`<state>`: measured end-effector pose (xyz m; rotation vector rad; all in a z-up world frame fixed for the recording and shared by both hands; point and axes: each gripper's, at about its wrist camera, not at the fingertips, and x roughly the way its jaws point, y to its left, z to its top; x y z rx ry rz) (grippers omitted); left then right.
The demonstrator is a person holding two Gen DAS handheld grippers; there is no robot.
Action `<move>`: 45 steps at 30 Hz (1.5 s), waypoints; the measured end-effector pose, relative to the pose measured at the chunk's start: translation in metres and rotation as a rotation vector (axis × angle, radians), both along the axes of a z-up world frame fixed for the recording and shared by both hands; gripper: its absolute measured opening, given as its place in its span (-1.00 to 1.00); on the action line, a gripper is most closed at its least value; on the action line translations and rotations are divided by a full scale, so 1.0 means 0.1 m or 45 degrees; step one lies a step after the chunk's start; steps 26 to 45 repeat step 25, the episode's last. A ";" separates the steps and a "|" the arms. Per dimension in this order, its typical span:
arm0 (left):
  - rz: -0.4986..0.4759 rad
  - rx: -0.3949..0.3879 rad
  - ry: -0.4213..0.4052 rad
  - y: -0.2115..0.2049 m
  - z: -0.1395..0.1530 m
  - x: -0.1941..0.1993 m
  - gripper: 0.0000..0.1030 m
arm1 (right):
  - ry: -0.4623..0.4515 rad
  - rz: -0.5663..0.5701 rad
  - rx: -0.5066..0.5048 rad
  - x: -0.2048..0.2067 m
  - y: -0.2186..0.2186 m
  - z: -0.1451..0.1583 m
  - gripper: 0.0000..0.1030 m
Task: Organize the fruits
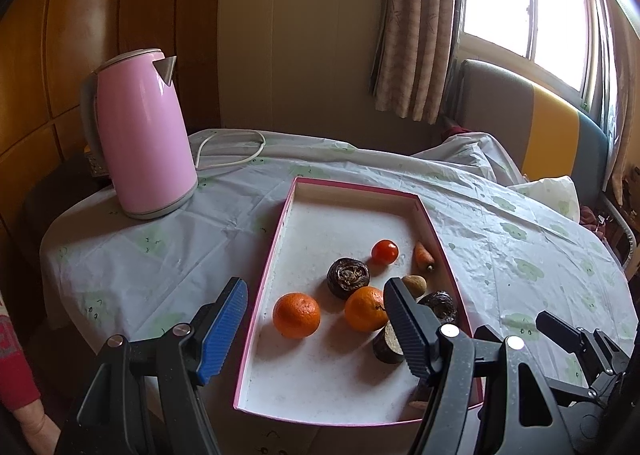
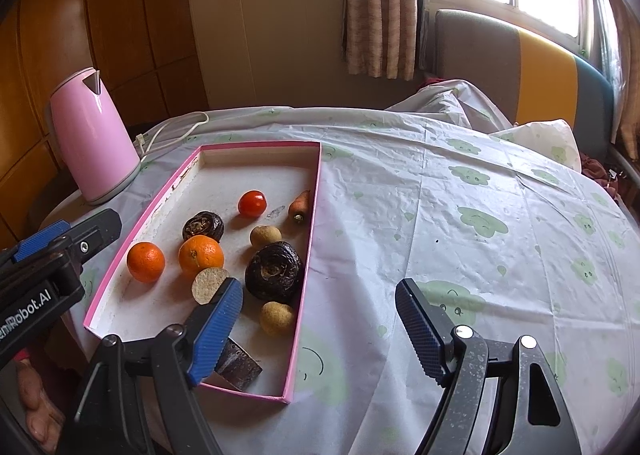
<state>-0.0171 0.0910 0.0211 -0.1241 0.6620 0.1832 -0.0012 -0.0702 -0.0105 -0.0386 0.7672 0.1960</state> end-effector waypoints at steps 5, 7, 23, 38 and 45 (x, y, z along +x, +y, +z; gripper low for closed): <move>0.002 0.006 0.001 0.00 0.01 -0.01 0.39 | 0.003 0.005 -0.001 0.00 0.01 -0.02 0.55; 0.000 0.003 0.001 0.00 0.01 -0.01 0.39 | 0.006 0.010 -0.003 0.00 0.01 -0.02 0.55; -0.030 -0.015 -0.029 0.00 0.03 -0.02 0.24 | 0.013 0.012 -0.004 0.00 0.00 -0.05 0.56; -0.058 -0.035 -0.013 0.00 0.02 0.00 0.24 | 0.011 0.007 -0.001 0.00 -0.03 -0.05 0.56; -0.058 -0.035 -0.013 0.00 0.02 0.00 0.24 | 0.011 0.007 -0.001 0.00 -0.03 -0.05 0.56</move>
